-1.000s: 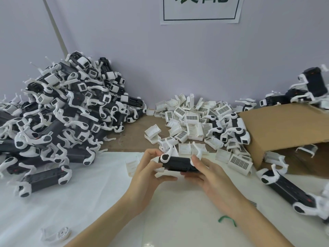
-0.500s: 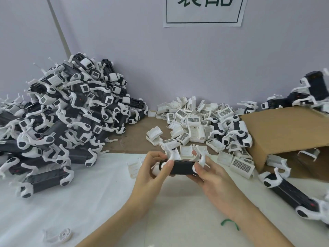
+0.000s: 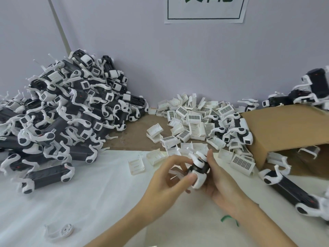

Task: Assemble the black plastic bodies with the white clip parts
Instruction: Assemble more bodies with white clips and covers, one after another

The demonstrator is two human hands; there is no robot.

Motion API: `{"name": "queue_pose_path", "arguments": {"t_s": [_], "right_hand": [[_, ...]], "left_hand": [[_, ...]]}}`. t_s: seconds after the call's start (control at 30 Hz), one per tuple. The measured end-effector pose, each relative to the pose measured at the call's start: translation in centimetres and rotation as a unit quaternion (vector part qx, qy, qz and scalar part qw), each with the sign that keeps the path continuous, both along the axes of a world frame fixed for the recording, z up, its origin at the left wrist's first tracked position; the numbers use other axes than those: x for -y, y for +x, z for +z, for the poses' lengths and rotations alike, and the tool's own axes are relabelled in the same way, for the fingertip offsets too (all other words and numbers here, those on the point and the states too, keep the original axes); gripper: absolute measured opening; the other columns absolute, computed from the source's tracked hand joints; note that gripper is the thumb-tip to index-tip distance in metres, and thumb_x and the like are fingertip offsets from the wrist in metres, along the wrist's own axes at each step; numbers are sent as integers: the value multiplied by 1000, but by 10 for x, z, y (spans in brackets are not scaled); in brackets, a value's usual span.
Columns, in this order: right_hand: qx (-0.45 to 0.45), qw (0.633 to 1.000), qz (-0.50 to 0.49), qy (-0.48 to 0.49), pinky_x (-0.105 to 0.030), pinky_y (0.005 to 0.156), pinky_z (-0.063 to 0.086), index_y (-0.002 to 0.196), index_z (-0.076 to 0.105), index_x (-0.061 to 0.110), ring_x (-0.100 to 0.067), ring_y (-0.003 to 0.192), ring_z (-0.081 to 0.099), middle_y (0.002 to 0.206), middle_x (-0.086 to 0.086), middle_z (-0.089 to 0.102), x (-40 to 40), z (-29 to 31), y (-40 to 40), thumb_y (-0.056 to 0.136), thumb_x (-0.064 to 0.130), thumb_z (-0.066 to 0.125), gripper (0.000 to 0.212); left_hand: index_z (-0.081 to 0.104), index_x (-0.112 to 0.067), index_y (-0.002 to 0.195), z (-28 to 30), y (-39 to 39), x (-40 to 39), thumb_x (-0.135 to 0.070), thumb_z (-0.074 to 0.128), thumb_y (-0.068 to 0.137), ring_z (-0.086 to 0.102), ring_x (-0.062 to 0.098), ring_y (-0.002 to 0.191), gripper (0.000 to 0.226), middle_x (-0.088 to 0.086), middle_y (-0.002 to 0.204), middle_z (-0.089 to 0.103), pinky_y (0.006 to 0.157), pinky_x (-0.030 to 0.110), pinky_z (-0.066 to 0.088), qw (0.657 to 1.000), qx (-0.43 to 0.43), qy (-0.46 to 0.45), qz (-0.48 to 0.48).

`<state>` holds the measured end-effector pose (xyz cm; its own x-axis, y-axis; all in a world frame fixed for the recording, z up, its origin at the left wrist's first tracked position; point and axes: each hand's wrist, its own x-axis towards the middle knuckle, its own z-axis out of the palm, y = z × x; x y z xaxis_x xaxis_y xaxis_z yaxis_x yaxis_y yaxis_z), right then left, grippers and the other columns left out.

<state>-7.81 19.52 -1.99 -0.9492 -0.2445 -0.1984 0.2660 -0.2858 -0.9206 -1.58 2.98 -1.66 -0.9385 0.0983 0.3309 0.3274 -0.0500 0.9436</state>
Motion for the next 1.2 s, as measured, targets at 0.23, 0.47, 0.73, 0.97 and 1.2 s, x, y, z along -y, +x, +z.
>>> {"name": "queue_pose_path", "arguments": {"t_s": [0.23,0.47,0.73,0.97,1.2], "right_hand": [[-39,989,25,140,-25,44,34,90,79,29,-23,52,55,72,-10,63,-10,9,8,85,80,56,56],[-32,963,20,268,-19,41,33,80,74,20,-18,43,45,58,-6,56,-10,14,14,84,87,49,72],[-195,914,-23,356,-23,50,45,90,65,15,-17,48,59,63,-3,70,-6,15,18,92,77,41,66],[-205,947,21,246,-44,79,60,103,72,13,-28,80,77,84,-10,78,3,13,18,86,66,56,58],[-37,970,10,241,-30,61,47,103,68,-11,-22,58,70,73,-13,76,-2,11,13,71,84,63,100]], "left_hand": [[64,-32,127,1,-16,14,-59,59,102,69,14,93,38,6,122,64,80,33,61,984,64,71,149],[50,-41,147,-4,-15,42,-53,55,97,49,14,142,51,-16,145,58,111,24,40,983,-56,-169,48],[63,-4,98,-1,-25,36,-56,83,70,57,15,71,62,17,81,62,61,21,44,977,78,11,200],[68,-3,104,0,-26,31,-79,78,65,66,24,77,85,23,89,68,83,41,55,967,207,62,136],[67,-10,89,6,-25,34,-75,71,86,50,24,54,65,14,72,58,54,30,40,962,264,41,56]]}}
